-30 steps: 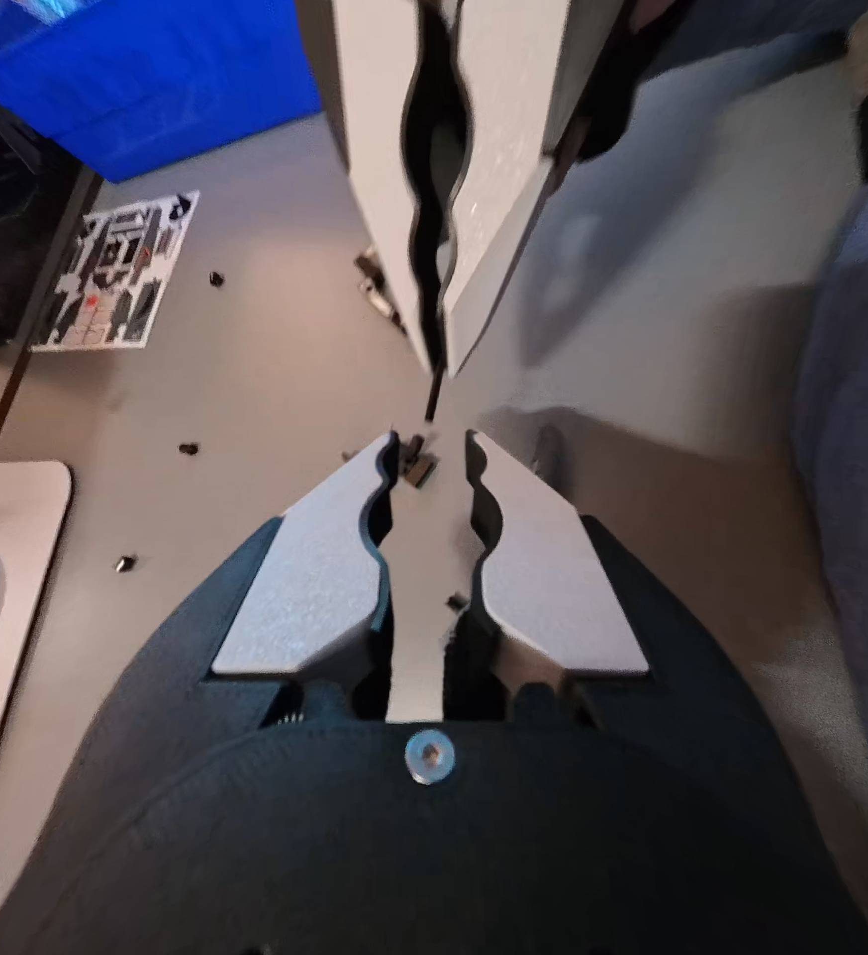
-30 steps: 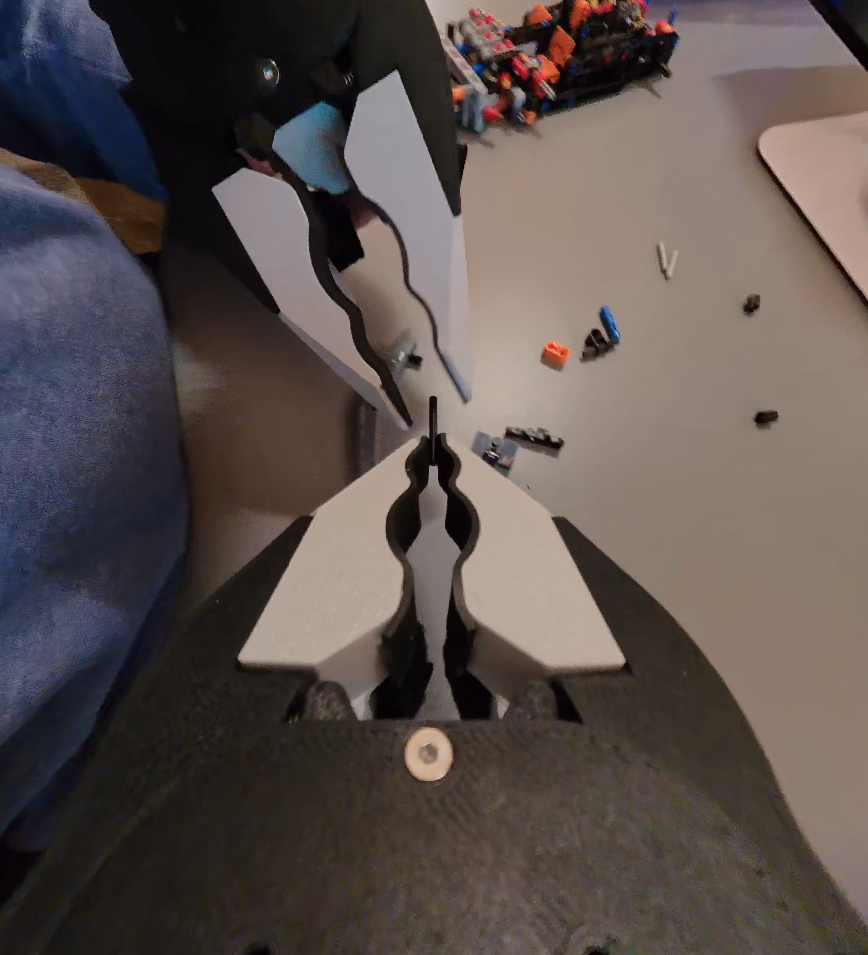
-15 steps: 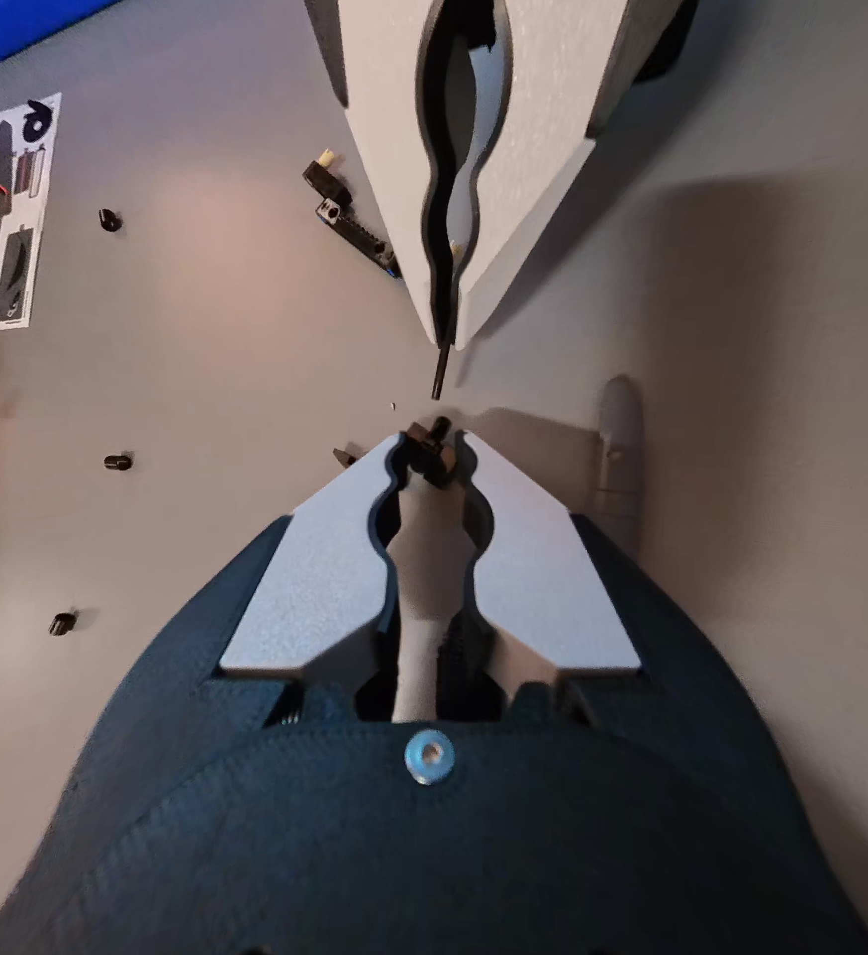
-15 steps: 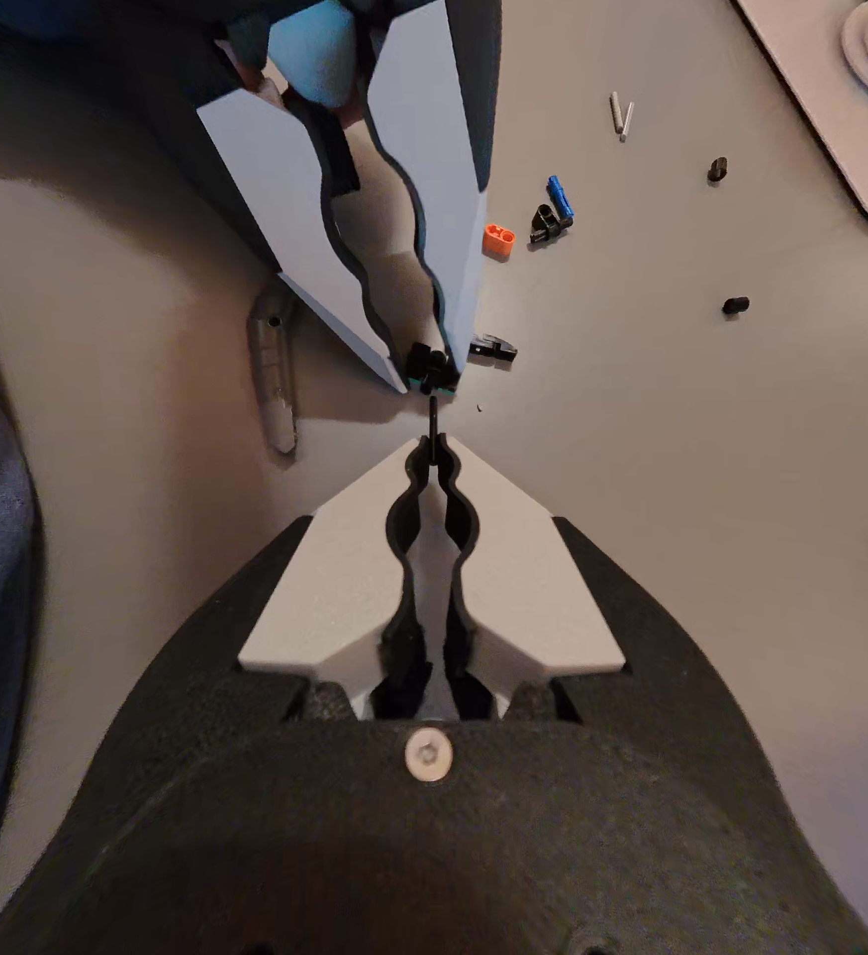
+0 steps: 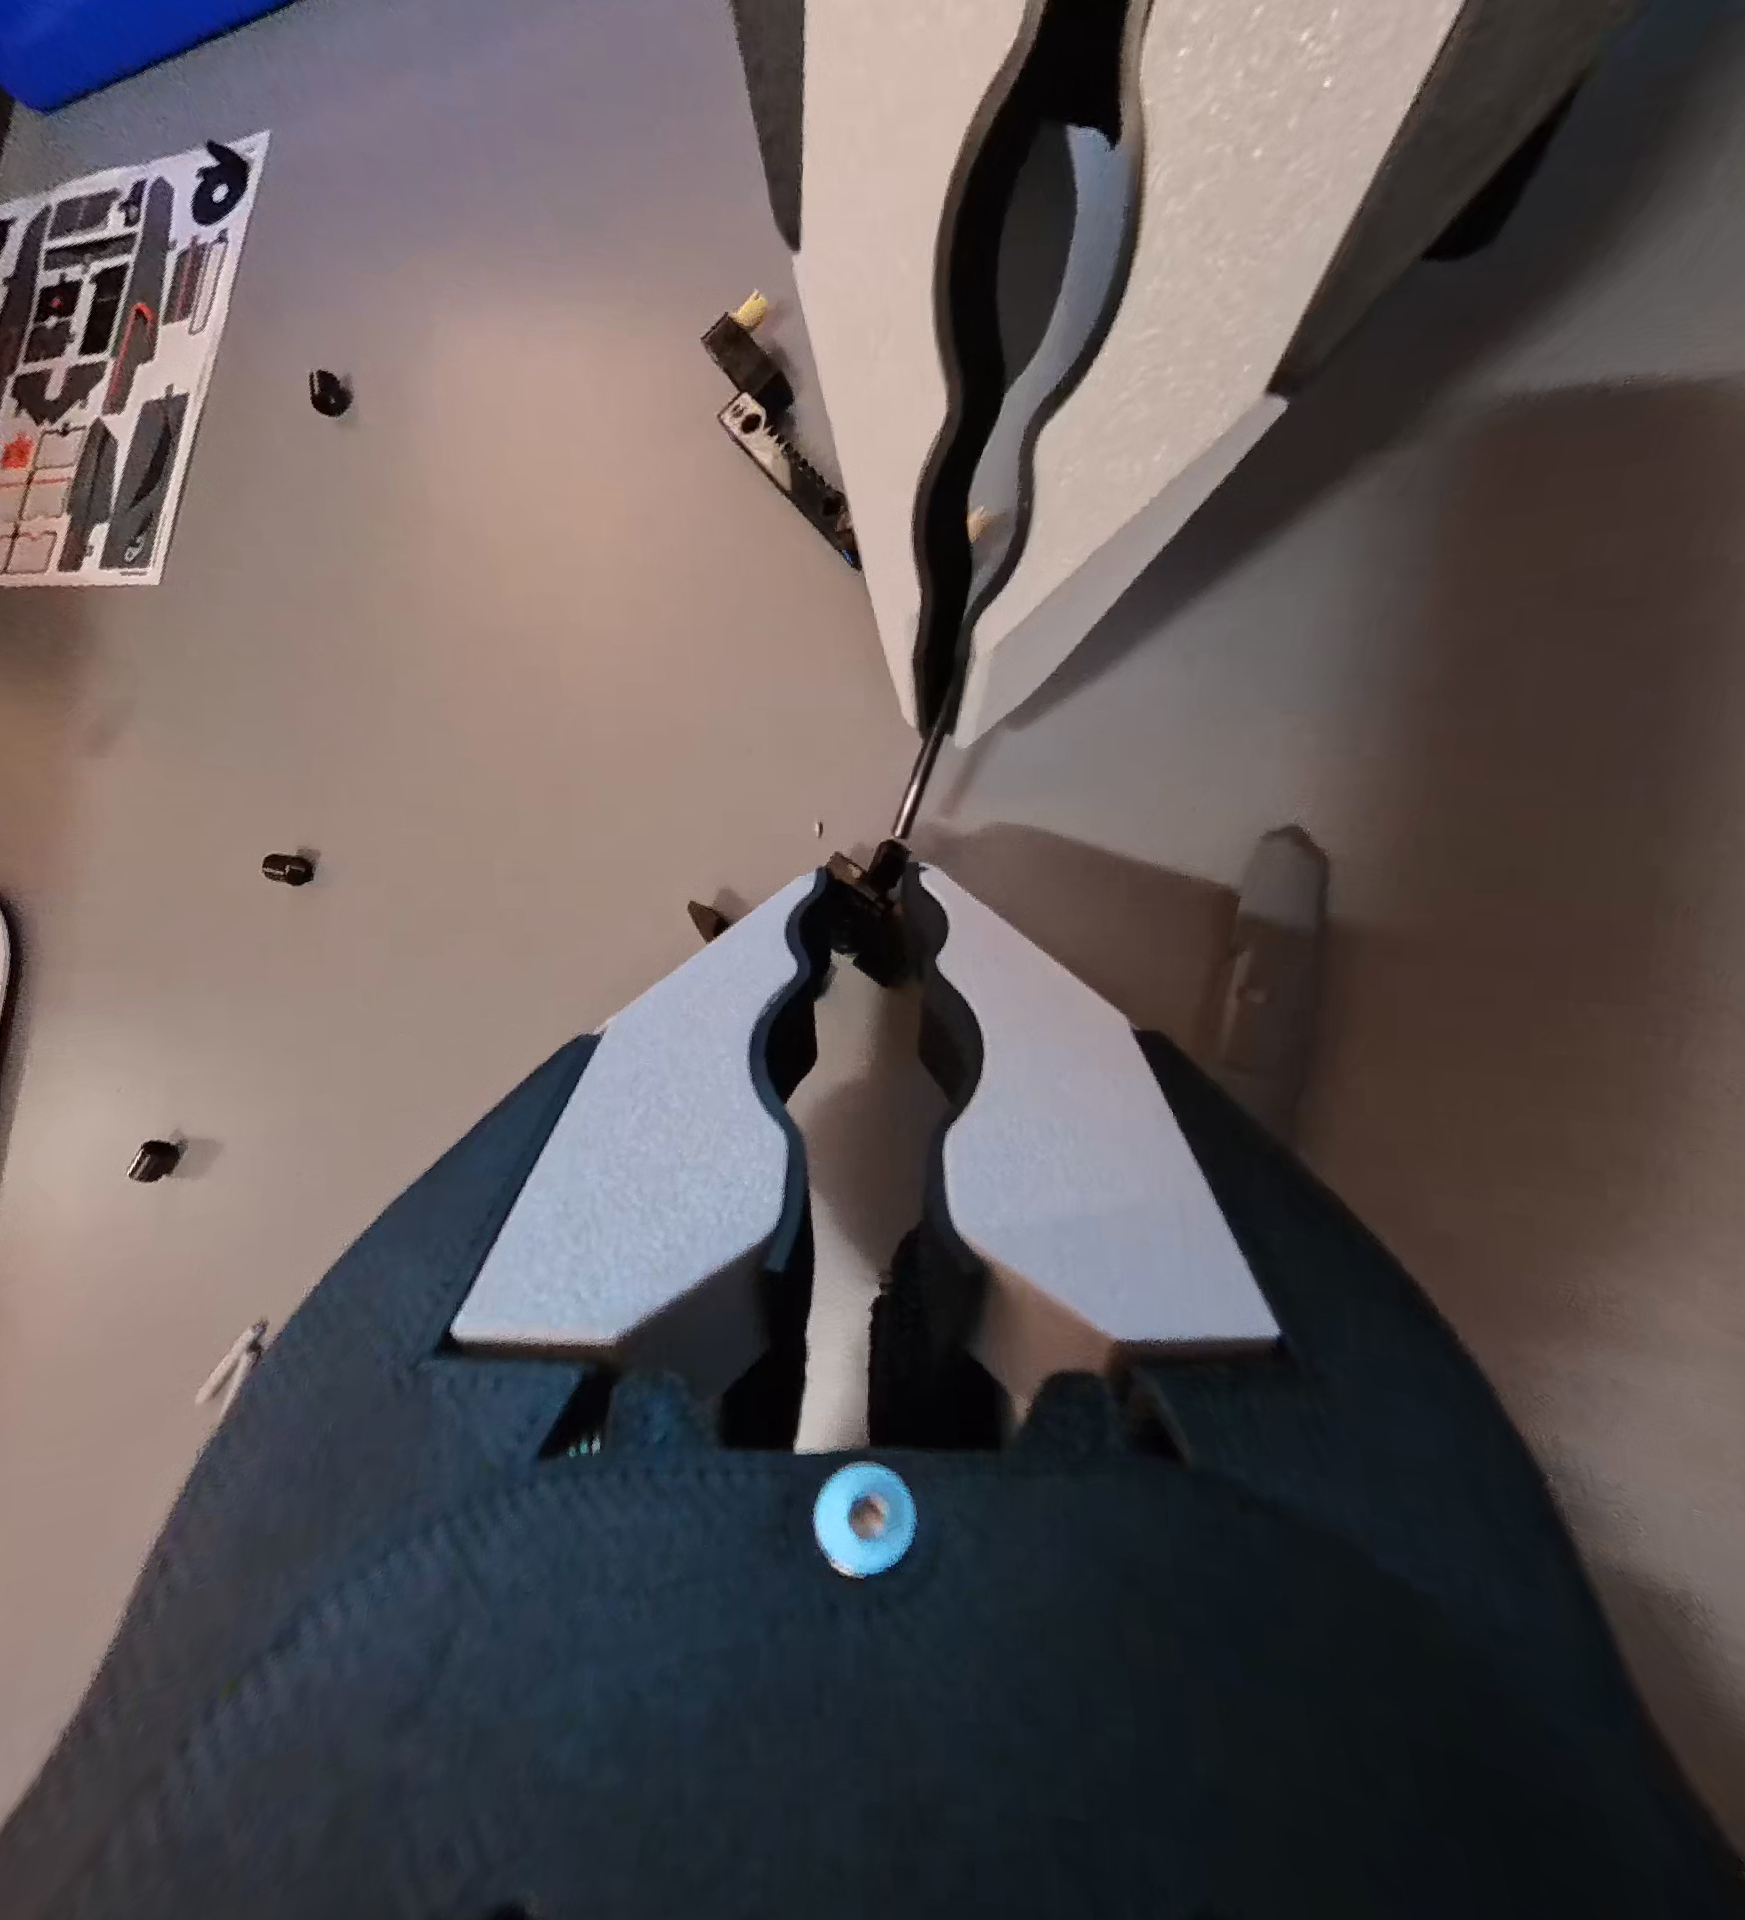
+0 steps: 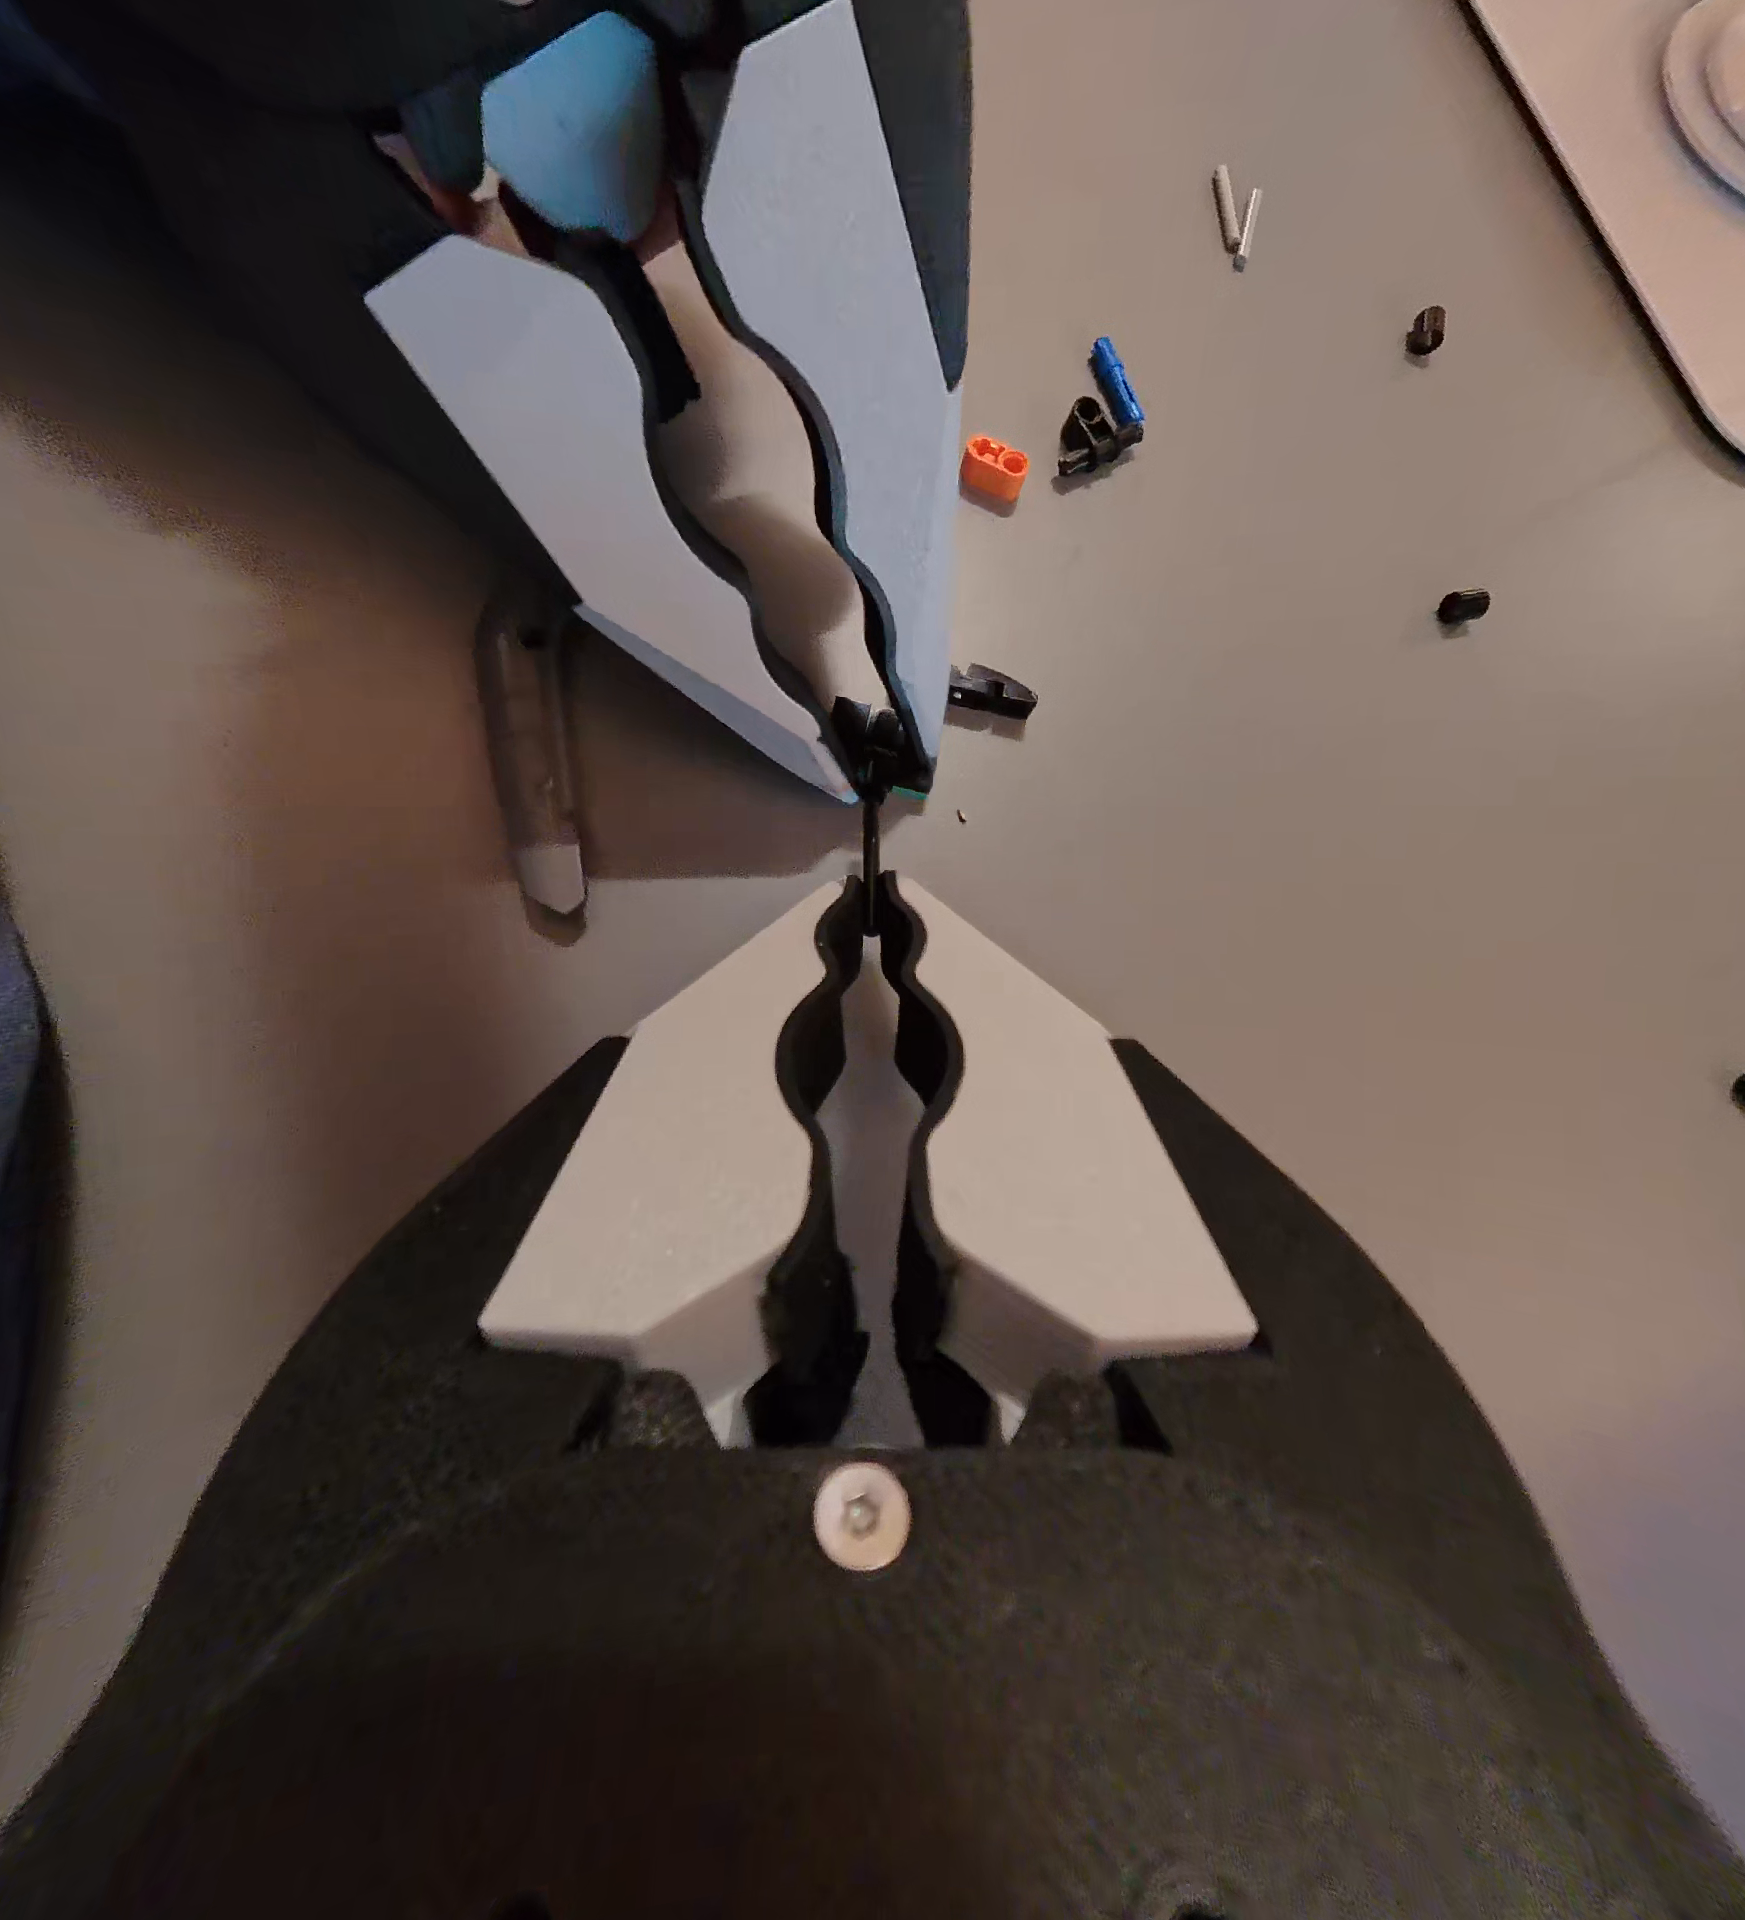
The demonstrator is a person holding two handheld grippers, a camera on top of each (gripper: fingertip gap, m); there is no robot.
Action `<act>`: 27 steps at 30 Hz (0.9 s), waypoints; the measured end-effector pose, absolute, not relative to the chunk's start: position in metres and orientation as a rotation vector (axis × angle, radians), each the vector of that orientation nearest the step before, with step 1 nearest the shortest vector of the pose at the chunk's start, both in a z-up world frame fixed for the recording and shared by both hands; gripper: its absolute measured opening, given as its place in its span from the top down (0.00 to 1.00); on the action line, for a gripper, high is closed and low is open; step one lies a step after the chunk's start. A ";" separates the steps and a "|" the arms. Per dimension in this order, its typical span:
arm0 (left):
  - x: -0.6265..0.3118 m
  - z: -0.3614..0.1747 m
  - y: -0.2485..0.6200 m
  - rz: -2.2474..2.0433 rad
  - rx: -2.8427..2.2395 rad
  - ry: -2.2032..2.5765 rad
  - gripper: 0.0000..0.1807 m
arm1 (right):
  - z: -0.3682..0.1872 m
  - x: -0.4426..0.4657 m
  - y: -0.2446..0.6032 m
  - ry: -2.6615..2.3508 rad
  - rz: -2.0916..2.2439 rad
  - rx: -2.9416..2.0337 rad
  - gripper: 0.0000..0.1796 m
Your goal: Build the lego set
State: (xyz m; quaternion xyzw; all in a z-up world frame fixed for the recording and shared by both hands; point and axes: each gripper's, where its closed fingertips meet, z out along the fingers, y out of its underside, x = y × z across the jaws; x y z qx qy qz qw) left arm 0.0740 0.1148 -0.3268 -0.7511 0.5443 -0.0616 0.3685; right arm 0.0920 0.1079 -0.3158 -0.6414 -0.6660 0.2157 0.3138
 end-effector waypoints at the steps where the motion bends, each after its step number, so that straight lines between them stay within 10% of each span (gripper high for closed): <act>1: 0.075 -0.327 0.114 -0.156 -1.927 1.397 0.94 | -0.316 0.092 0.109 -1.752 0.562 -1.692 1.00; 27: 0.076 -0.326 0.115 -0.176 -1.935 1.322 0.96 | -0.316 0.089 0.108 -1.737 0.319 -1.690 1.00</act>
